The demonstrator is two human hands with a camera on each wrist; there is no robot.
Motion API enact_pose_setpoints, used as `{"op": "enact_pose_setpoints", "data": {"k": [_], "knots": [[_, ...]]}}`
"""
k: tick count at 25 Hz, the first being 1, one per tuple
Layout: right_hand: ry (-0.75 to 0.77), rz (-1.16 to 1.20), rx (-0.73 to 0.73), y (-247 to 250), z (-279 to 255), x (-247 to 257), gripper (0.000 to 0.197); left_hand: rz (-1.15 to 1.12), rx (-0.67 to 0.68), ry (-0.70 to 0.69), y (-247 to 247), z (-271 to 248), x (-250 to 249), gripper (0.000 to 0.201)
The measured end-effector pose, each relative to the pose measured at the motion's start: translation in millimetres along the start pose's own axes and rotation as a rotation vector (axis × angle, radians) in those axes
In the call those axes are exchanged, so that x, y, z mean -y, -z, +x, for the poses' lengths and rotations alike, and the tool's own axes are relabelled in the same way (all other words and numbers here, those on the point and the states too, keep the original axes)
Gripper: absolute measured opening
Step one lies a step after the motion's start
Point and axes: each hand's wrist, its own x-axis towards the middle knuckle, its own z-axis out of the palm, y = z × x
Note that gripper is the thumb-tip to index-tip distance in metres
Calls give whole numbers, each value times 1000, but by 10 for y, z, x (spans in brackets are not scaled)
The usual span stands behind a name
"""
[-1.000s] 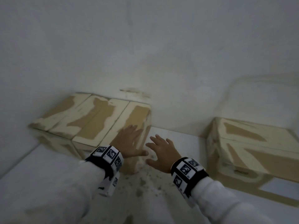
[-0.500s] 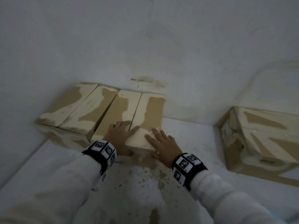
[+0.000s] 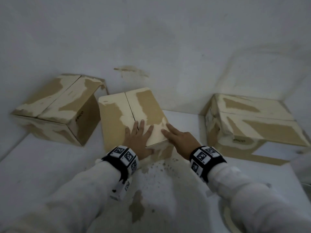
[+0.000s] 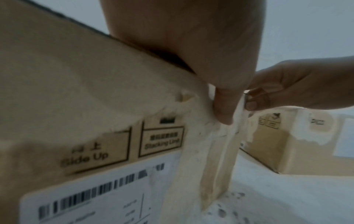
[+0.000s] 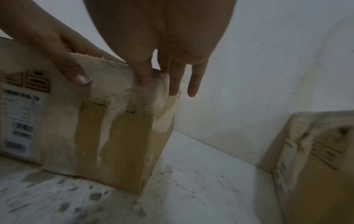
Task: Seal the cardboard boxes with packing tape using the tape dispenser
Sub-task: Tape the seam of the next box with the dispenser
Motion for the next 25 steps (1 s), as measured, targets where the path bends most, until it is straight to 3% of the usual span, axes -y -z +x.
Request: {"op": "enact_pose_setpoints", "data": {"k": [3, 7, 10, 14, 16, 20, 25], "knots": [[-38, 26, 38, 74, -78, -54, 49, -37, 14, 32, -4, -2, -183, 92], [-50, 101, 42, 173, -729, -429, 50, -45, 42, 73, -27, -173, -835, 91], [-231, 158, 124, 305, -1214, -778, 53, -68, 36, 99, -28, -216, -1129, 90], [-465, 105, 332, 266, -1899, -1290, 54, -51, 34, 126, -21, -287, -1473, 89], [-538, 58, 512, 149, -2149, -1482, 60, -51, 21, 141, -12, -313, -1574, 89], [-512, -32, 872, -123, -2393, -1569, 82, -35, 29, 170, 14, -331, -1637, 89], [-446, -164, 793, -265, -2380, -1444, 75, -39, 64, 185, 42, -315, -1598, 90]]}}
